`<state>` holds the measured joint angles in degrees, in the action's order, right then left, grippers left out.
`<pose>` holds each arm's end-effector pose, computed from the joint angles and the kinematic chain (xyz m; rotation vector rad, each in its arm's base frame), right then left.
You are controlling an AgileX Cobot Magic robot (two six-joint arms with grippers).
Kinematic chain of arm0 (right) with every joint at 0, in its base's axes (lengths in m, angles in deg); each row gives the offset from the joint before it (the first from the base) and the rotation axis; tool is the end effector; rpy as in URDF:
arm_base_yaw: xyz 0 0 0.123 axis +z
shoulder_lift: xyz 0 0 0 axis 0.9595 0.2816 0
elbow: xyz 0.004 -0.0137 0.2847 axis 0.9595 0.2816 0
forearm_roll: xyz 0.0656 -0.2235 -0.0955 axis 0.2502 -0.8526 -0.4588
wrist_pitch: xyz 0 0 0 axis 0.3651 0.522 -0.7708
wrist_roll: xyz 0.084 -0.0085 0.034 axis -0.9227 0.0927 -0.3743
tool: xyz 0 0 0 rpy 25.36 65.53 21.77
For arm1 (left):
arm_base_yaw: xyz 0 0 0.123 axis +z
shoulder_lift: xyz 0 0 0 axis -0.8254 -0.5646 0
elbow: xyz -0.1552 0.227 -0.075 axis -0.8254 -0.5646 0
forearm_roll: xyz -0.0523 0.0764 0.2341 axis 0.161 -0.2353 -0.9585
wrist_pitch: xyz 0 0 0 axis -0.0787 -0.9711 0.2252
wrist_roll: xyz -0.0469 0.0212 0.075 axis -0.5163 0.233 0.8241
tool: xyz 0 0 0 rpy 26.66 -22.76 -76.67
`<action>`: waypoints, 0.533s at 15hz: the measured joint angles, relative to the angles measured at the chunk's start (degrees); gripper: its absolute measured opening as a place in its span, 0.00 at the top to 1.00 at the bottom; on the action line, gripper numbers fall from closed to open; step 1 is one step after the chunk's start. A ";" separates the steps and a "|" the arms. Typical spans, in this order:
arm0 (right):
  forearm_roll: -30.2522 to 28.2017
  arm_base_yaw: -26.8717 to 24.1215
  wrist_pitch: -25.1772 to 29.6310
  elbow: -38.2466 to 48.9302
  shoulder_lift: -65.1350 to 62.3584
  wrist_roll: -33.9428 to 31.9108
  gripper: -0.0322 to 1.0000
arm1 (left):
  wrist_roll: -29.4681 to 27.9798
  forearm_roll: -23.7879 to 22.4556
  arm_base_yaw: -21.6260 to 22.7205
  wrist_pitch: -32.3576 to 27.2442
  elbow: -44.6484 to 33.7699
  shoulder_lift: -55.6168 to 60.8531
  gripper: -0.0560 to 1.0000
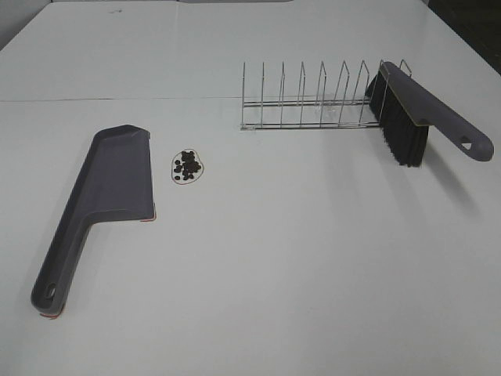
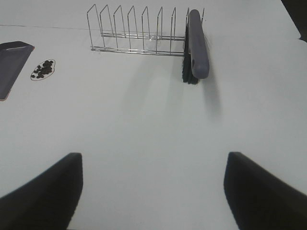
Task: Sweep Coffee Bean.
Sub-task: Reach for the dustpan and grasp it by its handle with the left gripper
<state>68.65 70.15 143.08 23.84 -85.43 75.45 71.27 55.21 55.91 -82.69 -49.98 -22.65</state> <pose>-0.0064 0.0122 0.2790 -0.0914 2.0269 0.0482 -0.0058 -0.0042 0.2769 0.0139 2.0387 -0.0502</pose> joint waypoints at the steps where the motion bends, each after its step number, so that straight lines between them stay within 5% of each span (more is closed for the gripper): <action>1: 0.00 0.00 0.00 0.00 0.00 0.00 0.23 | 0.00 0.00 0.00 0.00 0.00 0.00 0.27; 8: 0.00 0.00 0.00 0.00 0.00 0.00 0.23 | 0.00 0.00 0.00 0.00 0.00 0.00 0.27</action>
<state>68.65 70.15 143.08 23.84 -85.43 75.45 71.27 55.21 55.91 -82.69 -49.98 -22.65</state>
